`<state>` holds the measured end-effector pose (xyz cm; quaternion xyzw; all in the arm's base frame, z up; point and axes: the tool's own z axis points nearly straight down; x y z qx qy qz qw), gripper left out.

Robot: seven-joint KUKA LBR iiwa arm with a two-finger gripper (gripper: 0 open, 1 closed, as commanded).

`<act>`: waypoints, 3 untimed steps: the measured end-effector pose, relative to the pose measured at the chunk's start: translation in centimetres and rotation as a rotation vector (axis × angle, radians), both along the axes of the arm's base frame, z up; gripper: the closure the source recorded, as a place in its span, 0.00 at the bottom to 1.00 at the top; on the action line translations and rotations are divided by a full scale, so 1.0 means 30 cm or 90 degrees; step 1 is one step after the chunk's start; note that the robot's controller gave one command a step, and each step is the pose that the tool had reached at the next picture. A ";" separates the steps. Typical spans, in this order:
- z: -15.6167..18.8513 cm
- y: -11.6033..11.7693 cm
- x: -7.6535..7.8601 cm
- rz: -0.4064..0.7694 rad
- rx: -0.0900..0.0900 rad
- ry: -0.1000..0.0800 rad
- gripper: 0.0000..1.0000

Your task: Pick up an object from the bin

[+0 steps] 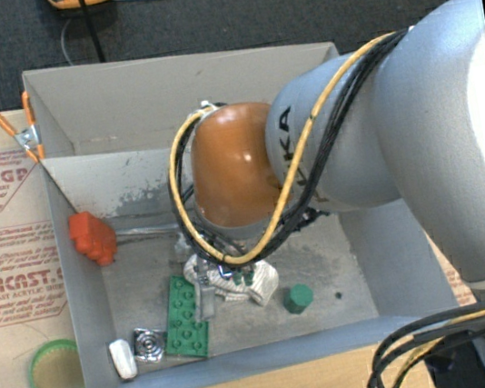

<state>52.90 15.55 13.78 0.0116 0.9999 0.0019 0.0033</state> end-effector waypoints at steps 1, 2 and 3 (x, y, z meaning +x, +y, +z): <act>-0.158 0.000 0.007 -0.092 0.000 0.004 0.00; -0.216 0.001 0.008 0.067 0.001 0.000 1.00; -0.216 0.001 0.008 0.067 0.002 0.000 1.00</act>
Offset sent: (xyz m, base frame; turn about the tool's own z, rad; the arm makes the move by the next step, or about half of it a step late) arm 0.0016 -0.0020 -0.0678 -0.1062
